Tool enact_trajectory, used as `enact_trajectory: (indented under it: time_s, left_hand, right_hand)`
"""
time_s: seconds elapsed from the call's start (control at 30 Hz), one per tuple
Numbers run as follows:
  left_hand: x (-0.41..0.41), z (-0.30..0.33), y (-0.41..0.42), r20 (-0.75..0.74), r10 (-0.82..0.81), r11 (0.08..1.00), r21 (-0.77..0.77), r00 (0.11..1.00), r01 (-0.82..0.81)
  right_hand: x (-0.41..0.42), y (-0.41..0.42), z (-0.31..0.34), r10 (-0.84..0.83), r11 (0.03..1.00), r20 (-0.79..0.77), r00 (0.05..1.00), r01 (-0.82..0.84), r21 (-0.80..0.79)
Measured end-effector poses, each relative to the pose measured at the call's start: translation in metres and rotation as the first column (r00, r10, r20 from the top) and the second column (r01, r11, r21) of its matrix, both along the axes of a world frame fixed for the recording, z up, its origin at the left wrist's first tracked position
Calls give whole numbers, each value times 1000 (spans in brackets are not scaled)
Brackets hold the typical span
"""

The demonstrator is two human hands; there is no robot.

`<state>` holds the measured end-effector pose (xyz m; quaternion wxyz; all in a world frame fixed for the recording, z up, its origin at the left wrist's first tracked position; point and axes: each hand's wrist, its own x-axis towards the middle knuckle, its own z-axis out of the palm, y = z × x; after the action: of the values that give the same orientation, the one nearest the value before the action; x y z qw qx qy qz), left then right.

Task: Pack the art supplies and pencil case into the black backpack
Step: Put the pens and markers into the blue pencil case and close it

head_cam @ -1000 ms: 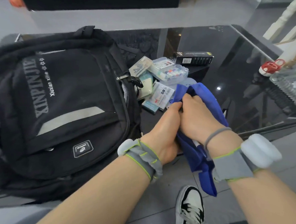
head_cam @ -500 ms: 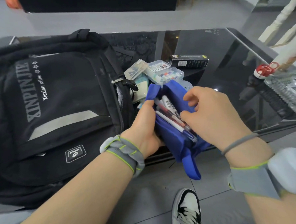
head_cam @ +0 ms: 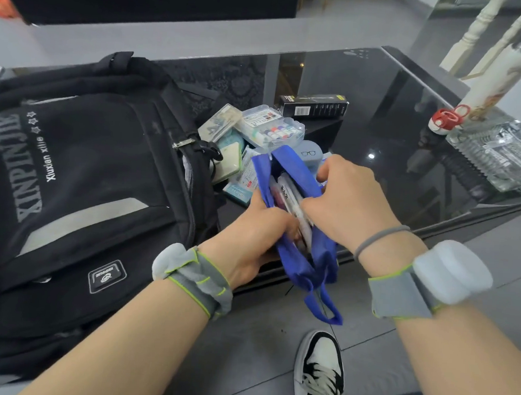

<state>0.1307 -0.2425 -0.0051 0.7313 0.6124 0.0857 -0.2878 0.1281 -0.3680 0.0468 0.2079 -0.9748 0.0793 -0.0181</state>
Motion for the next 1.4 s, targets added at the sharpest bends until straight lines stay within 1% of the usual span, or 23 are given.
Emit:
enact_trajectory:
  time_s: [0.1,0.17,0.23,0.27,0.3,0.33,0.37,0.4,0.43,0.5,0.57,0.6,0.63,0.67,0.77,0.83,0.9,0.97,1.07,1.13,1.23,1.33,1.4]
  left_hand:
    - [2,-4,1,38,24,995,96,999,-28]
    - [5,0,3,5,69,993,92,998,-69]
    - [8,4,6,31,63,994,91,998,-65]
    - [11,5,8,67,46,987,152,997,-56]
    - [13,5,12,119,-6,963,269,993,-27]
    - [14,4,18,185,-96,907,421,978,10]
    - [12,1,24,247,-193,822,569,950,19]
    - [9,-4,30,296,-298,688,725,907,-10]
    - [5,-7,35,314,-391,530,846,865,-68]
    - [-5,-12,39,256,-535,220,962,805,-160]
    - [-7,-21,37,133,-632,-40,978,764,-204]
    - [-6,-24,36,84,-643,-134,967,761,-219]
    - [-4,-26,35,51,-641,-194,955,766,-226]
    - [-3,-27,34,21,-634,-238,946,773,-220]
    - [4,-29,35,-24,-619,-307,928,785,-213]
    - [9,-31,35,-40,-604,-327,923,796,-203]
    - [13,-32,33,-34,-580,-297,939,814,-172]
    - [17,-34,33,13,-560,-223,960,828,-166]
    - [27,-37,33,134,-523,-34,983,842,-178]
    - [34,-37,35,159,-510,77,987,845,-140]
    - [44,-41,34,139,-533,128,988,835,-83]
    - [50,-48,33,198,-476,225,969,857,-98]
    - [53,-51,32,217,-448,253,961,867,-110]
  right_hand:
    - [3,-4,-5,-22,999,-100,995,20,-28]
    - [6,-6,-6,-29,999,-60,998,28,-19]
    - [9,-5,-7,-34,999,5,999,34,-12]
    - [9,-5,-9,-29,999,-5,1000,29,-17]
    - [9,-3,-12,-18,999,-50,999,17,-32]
    - [9,-2,-17,-5,999,-106,994,0,-49]
    - [9,-1,-21,5,998,-150,989,-14,-57]
    - [10,-1,-25,11,998,-171,985,-21,-53]
    - [10,-2,-26,14,999,-176,984,-22,-44]
    - [12,-3,-27,16,999,-178,984,-21,-26]
    - [13,-5,-26,19,1000,-181,983,-22,-18]
    - [13,-6,-26,21,1000,-184,983,-24,-14]
    - [12,-6,-25,21,1000,-191,981,-23,-10]
    - [11,-7,-24,19,1000,-199,980,-22,-10]
    - [10,-9,-22,15,1000,-224,974,-17,-6]
    - [10,-10,-22,16,1000,-234,972,-15,7]
    - [10,-11,-21,13,1000,-251,968,-9,17]
    - [11,-10,-20,17,1000,-271,962,-12,19]
    - [12,-10,-20,17,1000,-290,957,-15,7]
    - [12,-9,-19,15,1000,-297,955,-15,5]
    - [13,-10,-19,17,1000,-308,951,-13,13]
    - [12,-10,-20,23,1000,-305,952,-19,17]
    - [12,-10,-20,26,1000,-307,951,-22,17]
